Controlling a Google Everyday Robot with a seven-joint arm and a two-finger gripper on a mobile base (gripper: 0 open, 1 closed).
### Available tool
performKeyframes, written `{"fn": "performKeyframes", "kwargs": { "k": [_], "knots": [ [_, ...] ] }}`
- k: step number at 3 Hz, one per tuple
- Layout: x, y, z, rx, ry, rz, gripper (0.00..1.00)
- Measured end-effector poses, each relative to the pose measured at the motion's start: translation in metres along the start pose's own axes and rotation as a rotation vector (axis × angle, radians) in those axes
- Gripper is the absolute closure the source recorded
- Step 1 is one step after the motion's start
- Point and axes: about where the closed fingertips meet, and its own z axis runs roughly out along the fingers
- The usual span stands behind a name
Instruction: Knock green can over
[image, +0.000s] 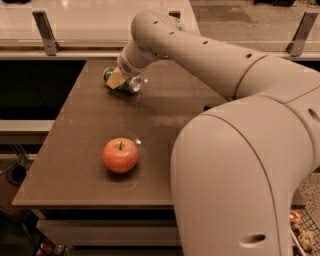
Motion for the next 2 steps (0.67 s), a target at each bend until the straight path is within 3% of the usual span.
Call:
{"fn": "performKeyframes", "kwargs": {
  "k": [1, 2],
  "knots": [
    [0.0004, 0.0015, 0.0022, -0.003, 0.002, -0.001, 0.00],
    [0.0004, 0.0016, 0.0023, -0.003, 0.002, -0.001, 0.00]
  ]
}}
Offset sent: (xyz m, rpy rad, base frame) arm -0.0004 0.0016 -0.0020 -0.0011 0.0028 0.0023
